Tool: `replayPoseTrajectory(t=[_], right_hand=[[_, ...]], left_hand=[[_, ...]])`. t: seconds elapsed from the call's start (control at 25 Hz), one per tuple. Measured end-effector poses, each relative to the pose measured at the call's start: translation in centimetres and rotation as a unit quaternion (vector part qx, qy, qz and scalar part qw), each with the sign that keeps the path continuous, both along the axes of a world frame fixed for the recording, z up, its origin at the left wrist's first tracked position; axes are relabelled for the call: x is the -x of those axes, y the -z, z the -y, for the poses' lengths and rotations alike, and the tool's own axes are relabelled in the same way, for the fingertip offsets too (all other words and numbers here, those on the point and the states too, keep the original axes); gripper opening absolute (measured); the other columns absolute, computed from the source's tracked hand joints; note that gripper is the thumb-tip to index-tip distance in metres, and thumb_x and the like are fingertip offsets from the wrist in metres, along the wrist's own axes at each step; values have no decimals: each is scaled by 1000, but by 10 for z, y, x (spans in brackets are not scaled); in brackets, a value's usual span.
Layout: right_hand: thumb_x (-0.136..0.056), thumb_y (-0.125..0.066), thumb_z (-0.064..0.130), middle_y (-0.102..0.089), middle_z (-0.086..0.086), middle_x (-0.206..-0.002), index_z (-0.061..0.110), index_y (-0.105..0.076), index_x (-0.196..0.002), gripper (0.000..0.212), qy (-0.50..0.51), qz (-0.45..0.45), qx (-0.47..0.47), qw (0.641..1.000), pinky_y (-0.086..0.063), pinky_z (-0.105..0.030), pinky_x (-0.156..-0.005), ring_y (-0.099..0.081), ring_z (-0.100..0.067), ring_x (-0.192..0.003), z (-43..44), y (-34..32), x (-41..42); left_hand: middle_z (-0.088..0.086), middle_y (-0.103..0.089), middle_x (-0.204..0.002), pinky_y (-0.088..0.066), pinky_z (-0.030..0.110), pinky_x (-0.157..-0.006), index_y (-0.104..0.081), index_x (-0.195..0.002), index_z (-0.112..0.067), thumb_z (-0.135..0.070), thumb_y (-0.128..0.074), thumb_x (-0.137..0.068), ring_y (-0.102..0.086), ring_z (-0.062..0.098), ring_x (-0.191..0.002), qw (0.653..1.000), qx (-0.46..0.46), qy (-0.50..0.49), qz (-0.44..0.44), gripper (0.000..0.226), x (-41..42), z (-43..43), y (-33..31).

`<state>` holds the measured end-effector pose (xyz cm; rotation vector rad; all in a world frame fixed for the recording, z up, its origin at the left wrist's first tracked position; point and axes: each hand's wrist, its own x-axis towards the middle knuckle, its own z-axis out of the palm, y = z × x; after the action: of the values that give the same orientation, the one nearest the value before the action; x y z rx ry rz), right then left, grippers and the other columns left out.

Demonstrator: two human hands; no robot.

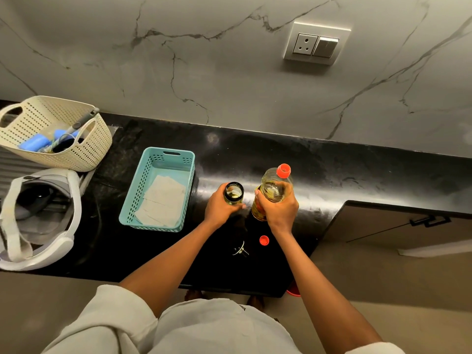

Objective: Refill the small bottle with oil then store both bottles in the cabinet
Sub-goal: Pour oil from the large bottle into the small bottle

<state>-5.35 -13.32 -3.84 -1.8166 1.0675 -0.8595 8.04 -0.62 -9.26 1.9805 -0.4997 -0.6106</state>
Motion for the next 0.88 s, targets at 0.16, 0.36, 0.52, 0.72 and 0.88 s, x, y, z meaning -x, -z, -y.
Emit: replayPoseTrajectory(t=[0.16, 0.36, 0.52, 0.72, 0.88], right_hand=[[-75, -97, 36, -77, 3, -104, 19, -68, -114, 51, -11, 22, 11, 1000, -63, -26, -83, -75, -10, -93, 3, -11, 12], [-76, -96, 37, -75, 0, -100, 14, -66, -109, 50, -65, 20, 67, 995, -60, -21, -76, -74, -15, -87, 14, -49, 28], [-77, -95, 34, -72, 1, -105, 13, -62, -114, 54, -139, -14, 112, 984, -57, -12, -78, -71, -15, -88, 27, -84, 34], [-76, -91, 42, -73, -3, -102, 19, -60, -117, 57, -182, -142, 184, 955, -61, -34, -67, -69, -22, -85, 39, -97, 38], [-75, -88, 42, -69, -3, -94, 21, -57, -112, 53, -191, -269, 239, 913, -43, -30, -63, -62, -23, -79, 44, -100, 42]], left_hand=[[-9, -77, -114, -59, 48, -102, -66, -123, -25, -23, -99, -72, -72, 12, -111, 999, 48, -11, -19, 60, 7, 3, -3], [-11, -78, -114, -60, 40, -102, -69, -122, -30, -24, -98, -74, -73, 8, -111, 995, 94, -10, -32, 57, 17, 5, -18], [-11, -78, -115, -60, 41, -104, -69, -123, -29, -26, -99, -73, -72, 7, -112, 994, 99, 5, -39, 59, 19, 5, -28], [-14, -77, -115, -59, 43, -105, -65, -122, -37, -26, -97, -75, -71, 8, -112, 994, 101, 19, -35, 57, 19, 4, -41], [-16, -77, -114, -59, 49, -104, -66, -121, -40, -42, -96, -69, -73, 10, -111, 994, 107, 24, -18, 61, 17, 0, -49]])
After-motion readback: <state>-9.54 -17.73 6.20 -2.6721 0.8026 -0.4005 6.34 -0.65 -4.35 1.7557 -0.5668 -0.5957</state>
